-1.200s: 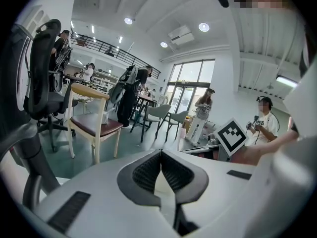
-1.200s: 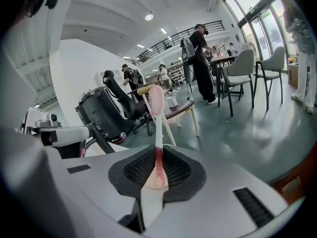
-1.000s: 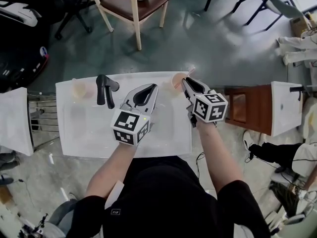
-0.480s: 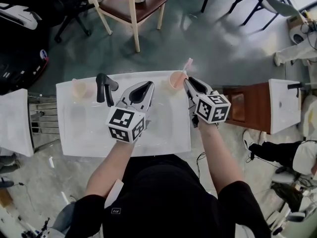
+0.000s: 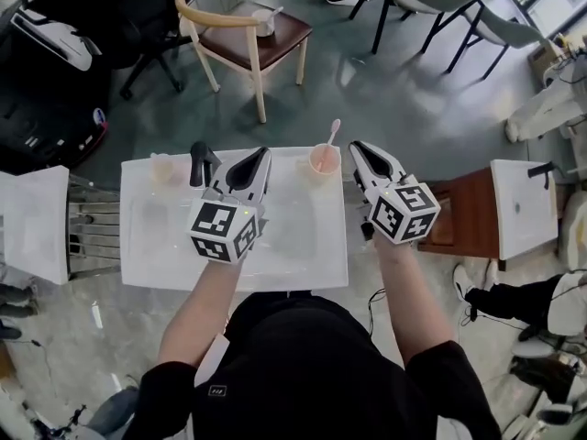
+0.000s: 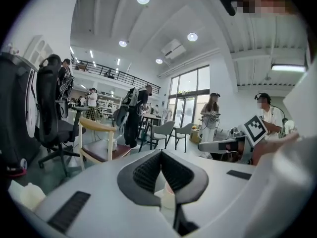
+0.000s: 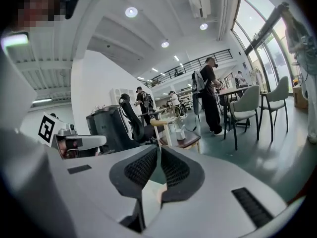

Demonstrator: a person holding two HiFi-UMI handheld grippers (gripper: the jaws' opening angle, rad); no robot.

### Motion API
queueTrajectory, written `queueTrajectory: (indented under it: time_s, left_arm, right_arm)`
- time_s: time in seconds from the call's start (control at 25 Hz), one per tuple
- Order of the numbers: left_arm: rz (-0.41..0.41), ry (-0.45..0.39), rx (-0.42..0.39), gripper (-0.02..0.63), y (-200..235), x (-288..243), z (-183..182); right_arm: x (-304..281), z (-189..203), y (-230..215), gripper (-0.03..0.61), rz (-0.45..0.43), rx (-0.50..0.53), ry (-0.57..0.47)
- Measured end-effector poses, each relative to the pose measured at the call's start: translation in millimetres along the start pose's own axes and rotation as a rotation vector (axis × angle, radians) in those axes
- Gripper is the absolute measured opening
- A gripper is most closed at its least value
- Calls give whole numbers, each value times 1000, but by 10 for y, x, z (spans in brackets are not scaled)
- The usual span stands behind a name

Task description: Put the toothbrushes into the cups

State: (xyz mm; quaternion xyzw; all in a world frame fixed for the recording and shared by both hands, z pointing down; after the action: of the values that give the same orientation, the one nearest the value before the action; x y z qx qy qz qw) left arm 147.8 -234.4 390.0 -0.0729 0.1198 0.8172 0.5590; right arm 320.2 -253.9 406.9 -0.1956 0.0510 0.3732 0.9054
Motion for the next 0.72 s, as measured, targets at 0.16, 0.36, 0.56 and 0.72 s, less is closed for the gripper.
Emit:
queueTrajectory:
  time_s: [0.16,0.36,0.56,0.72]
  left_arm:
    - [-59,-49,-41,14,112,74,-261]
    - [-137,-95,-84,14,135,448,-447]
    - [-220,-122,-70,15,300,894,-521]
    - [-235,-137,-41,15,540,1189,-476]
  right_arm:
    - [-30,-257,91,40,-44,49,-52]
    - [108,-484,400,38,-108,131,-116]
    - [143,-614,846,38,-185,166,-158]
    - [9,-612,1201,38,-223,157,-163]
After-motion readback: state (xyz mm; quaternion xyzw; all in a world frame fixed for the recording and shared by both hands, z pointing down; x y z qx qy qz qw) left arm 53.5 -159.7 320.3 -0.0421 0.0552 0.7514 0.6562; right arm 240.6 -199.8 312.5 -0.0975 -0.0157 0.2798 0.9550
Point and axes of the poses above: the fingertips, and each gripper's own axes: x backward along the fingers, y to its left, z out of its underside, the point moved 1 cm from there along x, backward along the fingers, and after that the axes turned 12 degrees about -z, right-handed, at the moved point
